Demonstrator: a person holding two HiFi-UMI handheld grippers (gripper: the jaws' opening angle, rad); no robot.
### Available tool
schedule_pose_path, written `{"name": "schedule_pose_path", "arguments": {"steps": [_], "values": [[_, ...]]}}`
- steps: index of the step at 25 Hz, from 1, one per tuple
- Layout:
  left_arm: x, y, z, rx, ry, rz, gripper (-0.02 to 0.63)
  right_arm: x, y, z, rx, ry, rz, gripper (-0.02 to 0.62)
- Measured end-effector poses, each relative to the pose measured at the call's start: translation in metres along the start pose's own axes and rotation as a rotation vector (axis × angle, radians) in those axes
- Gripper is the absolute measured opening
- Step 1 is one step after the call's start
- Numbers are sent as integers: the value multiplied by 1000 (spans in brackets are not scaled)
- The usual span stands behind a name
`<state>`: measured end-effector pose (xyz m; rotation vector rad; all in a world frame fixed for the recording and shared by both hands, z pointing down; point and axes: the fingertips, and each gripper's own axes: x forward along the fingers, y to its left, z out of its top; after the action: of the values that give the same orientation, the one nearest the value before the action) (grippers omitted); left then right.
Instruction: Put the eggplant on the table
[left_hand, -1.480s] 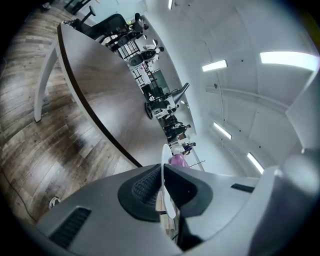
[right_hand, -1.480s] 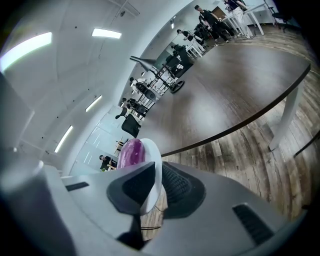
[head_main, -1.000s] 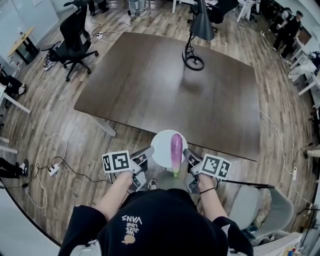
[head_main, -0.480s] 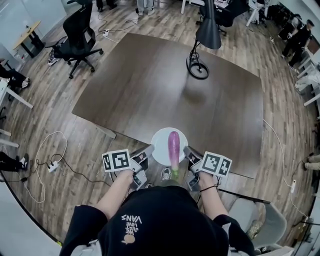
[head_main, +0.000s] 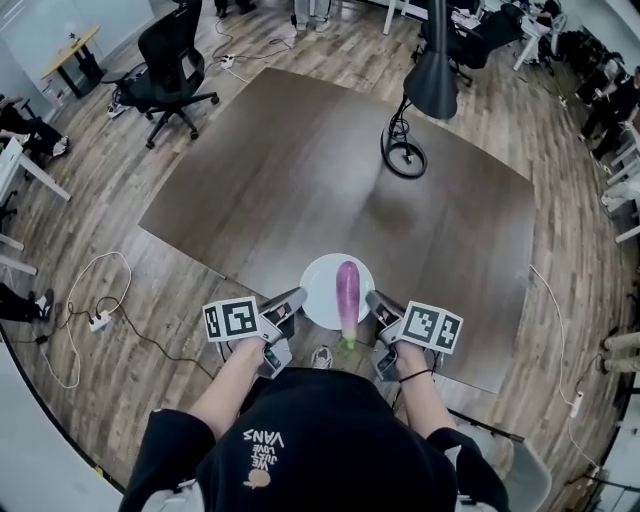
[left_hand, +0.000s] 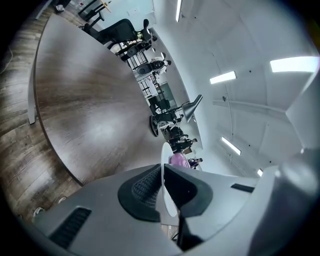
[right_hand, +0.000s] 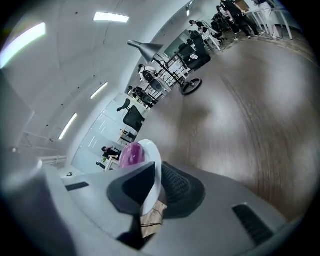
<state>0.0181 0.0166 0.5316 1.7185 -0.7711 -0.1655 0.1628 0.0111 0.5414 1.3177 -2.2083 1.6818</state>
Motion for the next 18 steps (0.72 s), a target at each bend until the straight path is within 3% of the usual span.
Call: {"name": "schedule_pose_path", "arguments": {"steps": [10, 18], "values": [[5, 14, 22, -28, -55, 28, 25, 30, 2, 17, -25, 54, 30, 44], [8, 22, 57, -22, -43, 27, 25, 58, 13, 33, -18, 49, 22, 44]]}}
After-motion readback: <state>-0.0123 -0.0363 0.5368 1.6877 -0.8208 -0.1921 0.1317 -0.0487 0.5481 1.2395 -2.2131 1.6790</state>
